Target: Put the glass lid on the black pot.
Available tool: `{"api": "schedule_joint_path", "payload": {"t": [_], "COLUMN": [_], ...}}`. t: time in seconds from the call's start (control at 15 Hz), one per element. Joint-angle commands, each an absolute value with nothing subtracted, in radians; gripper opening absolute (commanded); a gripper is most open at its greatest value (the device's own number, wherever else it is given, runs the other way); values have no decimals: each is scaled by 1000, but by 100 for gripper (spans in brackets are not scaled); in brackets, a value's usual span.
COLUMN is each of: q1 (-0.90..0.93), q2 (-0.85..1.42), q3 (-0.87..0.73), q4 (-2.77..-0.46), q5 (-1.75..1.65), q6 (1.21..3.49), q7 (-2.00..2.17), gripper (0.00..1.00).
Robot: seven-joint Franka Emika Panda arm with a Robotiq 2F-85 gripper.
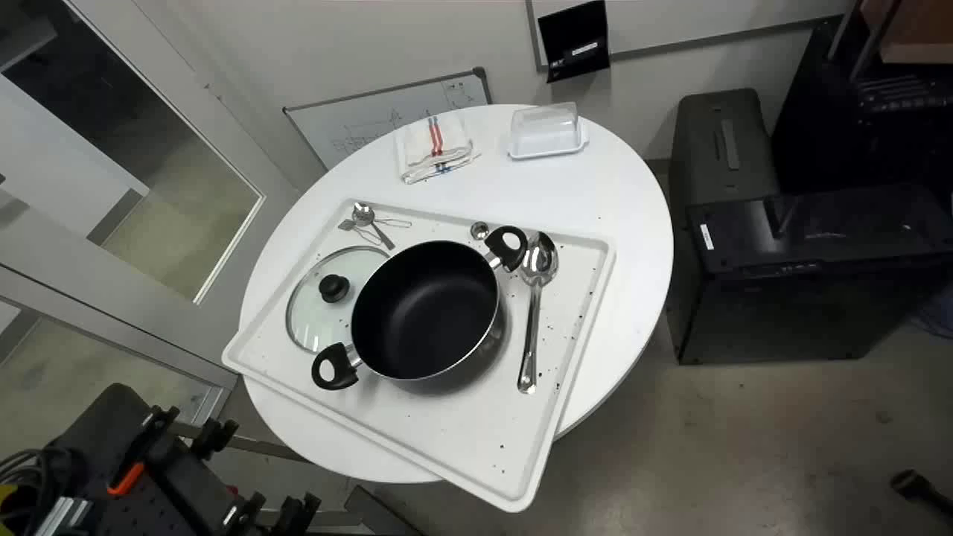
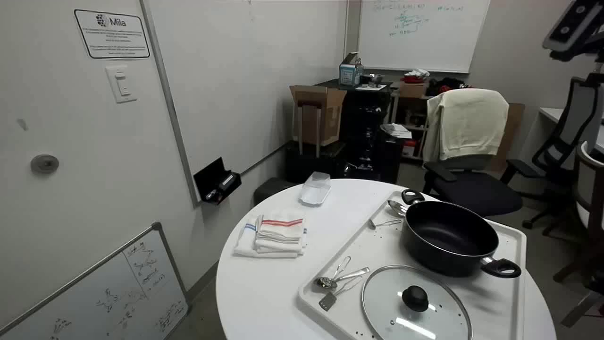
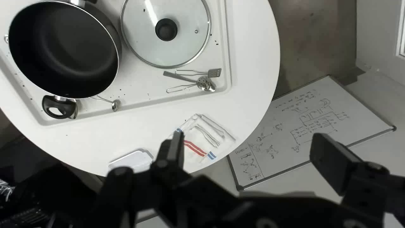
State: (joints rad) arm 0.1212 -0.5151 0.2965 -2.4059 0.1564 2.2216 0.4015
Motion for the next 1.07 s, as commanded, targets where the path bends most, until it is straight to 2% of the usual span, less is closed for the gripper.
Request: {"api": "schedule_joint_path", "payload": {"t": [0.0,0.4,1.0], "q1": [131,124,92], "q2": [-513,-481,-231], "q3": [287,288,264], "q4": [-2403,-2396,-2381], "q5": [149,138,82], "q6": [2219,2217,2251], "q7": [406,403,396], "gripper": [100,100,100]}}
